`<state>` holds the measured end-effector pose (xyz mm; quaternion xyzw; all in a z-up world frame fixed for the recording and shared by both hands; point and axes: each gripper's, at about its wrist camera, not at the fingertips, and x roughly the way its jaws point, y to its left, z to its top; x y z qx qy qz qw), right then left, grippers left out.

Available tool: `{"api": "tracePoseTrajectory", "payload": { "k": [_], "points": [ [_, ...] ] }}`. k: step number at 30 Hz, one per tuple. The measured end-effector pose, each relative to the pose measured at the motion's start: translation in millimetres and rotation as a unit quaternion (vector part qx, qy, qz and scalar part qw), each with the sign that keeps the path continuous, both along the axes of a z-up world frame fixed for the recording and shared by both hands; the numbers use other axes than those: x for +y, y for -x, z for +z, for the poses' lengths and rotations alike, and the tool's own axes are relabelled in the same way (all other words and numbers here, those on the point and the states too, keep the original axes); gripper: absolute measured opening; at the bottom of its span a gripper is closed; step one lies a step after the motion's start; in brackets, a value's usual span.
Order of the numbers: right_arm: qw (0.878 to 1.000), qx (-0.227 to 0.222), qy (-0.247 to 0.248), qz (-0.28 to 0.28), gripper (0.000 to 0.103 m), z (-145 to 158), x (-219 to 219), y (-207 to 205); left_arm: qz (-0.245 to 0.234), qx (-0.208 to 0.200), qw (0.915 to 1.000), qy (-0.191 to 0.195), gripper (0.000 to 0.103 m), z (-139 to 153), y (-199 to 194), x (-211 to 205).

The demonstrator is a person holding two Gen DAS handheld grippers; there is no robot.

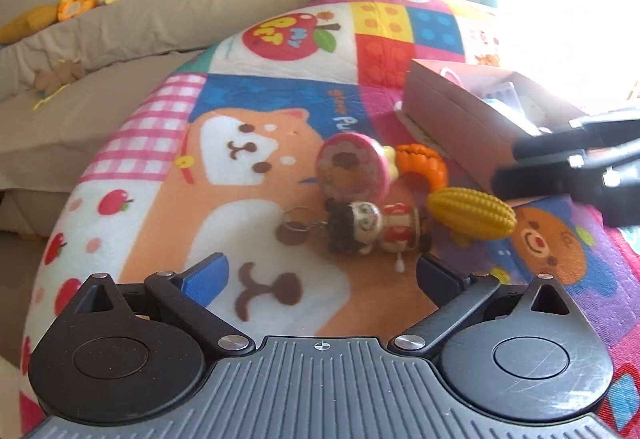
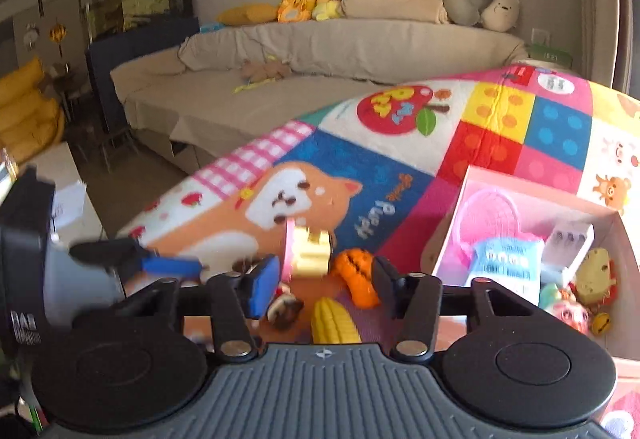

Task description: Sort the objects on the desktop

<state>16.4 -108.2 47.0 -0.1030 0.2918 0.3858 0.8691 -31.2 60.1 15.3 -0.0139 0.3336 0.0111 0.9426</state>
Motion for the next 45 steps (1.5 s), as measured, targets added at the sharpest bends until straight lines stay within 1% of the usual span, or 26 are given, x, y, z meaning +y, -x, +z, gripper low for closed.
{"api": "tracePoseTrajectory", "payload": {
  "k": [3, 5, 7, 9, 12, 15, 18, 19, 20, 21, 22, 24, 27, 28, 30, 33, 35, 37, 38, 39, 41, 42, 45],
  "points": [
    [1.0, 0.003, 0.029, 0.0, 0.046, -22.2, -5.2, 7.7, 0.023, 0.005, 0.9996, 0.013, 0.103, 2.7, -0.3, 13.5],
    [0.999, 0.012, 0.034, -0.01, 0.045, -33.3, -5.2, 5.3, 0.026, 0.008, 0.9995, 0.017, 0.103, 3.3, -1.5, 14.0],
    [0.999, 0.025, 0.032, -0.012, 0.036, -42.0, -2.4, 0.8, 0.021, 0.009, 0.9996, 0.018, 0.103, 4.8, -1.8, 9.9],
    [0.999, 0.027, 0.035, -0.015, 0.031, -48.3, 0.7, -0.8, 0.009, 0.004, 0.9998, 0.017, 0.103, 7.9, -0.6, 2.4],
    [0.999, 0.033, 0.03, -0.015, 0.031, -47.3, -6.4, 2.5, -0.014, -0.013, 0.9998, 0.012, 0.103, 15.9, -0.6, -10.9],
    [0.999, 0.025, 0.037, -0.027, 0.031, -42.5, -26.9, 12.9, -0.046, -0.036, 0.9982, 0.01, 0.103, 24.8, -5.3, -27.8],
    [0.997, 0.023, 0.048, -0.049, 0.031, -41.0, -57.6, 21.4, -0.091, -0.056, 0.9942, 0.015, 0.103, 28.9, -17.0, -50.9],
    [0.997, 0.025, 0.051, -0.056, 0.037, -40.8, -67.5, 23.6, -0.099, -0.055, 0.9934, 0.016, 0.103, 28.1, -22.0, -57.0],
    [0.996, 0.028, 0.051, -0.069, 0.046, -39.7, -80.3, 25.1, -0.102, -0.051, 0.9933, 0.016, 0.103, 26.8, -26.7, -61.9],
    [0.995, 0.028, 0.045, -0.087, 0.068, -37.7, -93.1, 25.4, -0.104, -0.047, 0.9933, 0.014, 0.103, 25.2, -31.5, -67.3],
    [0.993, 0.021, 0.033, -0.111, 0.083, -35.0, -106.7, 25.2, -0.107, -0.044, 0.9932, 0.013, 0.103, 23.1, -34.7, -70.8],
    [0.985, 0.0, 0.009, -0.169, 0.093, -28.5, -134.0, 20.6, -0.116, -0.036, 0.9925, 0.015, 0.103, 19.1, -39.8, -75.2],
    [0.969, 0.003, -0.04, -0.244, 0.099, -23.3, -171.1, -4.6, -0.13, -0.022, 0.9911, 0.014, 0.103, 12.3, -50.6, -77.6],
    [0.962, 0.011, -0.056, -0.266, 0.099, -23.7, -181.6, -16.3, -0.134, -0.018, 0.9907, 0.013, 0.103, 10.7, -54.0, -77.8],
    [0.95, 0.042, -0.095, -0.296, 0.099, -26.5, -200.4, -42.5, -0.137, -0.013, 0.9904, 0.011, 0.103, 8.6, -61.9, -77.8],
    [0.933, 0.1, -0.173, -0.298, 0.099, -31.9, -219.7, -71.2, -0.142, -0.018, 0.9897, 0.002, 0.103, 8.9, -73.4, -77.5],
    [0.926, 0.133, -0.21, -0.286, 0.099, -36.1, -221.8, -84.4, -0.158, -0.02, 0.9872, -0.011, 0.103, 10.4, -81.8, -77.5],
    [0.923, 0.161, -0.228, -0.264, 0.099, -39.7, -216.6, -91.8, -0.177, -0.02, 0.9837, -0.027, 0.103, 10.6, -89.0, -76.9],
    [0.924, 0.178, -0.237, -0.244, 0.103, -41.1, -211.8, -93.8, -0.183, -0.022, 0.9822, -0.037, 0.103, 10.0, -92.5, -76.2],
    [0.925, 0.182, -0.238, -0.234, 0.103, -40.8, -206.8, -91.8, -0.189, -0.022, 0.9808, -0.041, 0.103, 8.9, -95.8, -74.6],
    [0.932, 0.185, -0.235, -0.203, 0.103, -39.7, -201.2, -86.2, -0.2, -0.018, 0.9791, -0.031, 0.103, 6.3, -101.7, -68.8],
    [0.934, 0.183, -0.239, -0.194, 0.103, -39.2, -200.8, -82.3, -0.205, -0.018, 0.9783, -0.025, 0.103, 5.3, -103.5, -65.7],
    [0.935, 0.169, -0.24, -0.198, 0.103, -36.9, -206.4, -72.5, -0.209, -0.011, 0.9779, -0.01, 0.103, 1.9, -107.5, -59.8]
  ]
}}
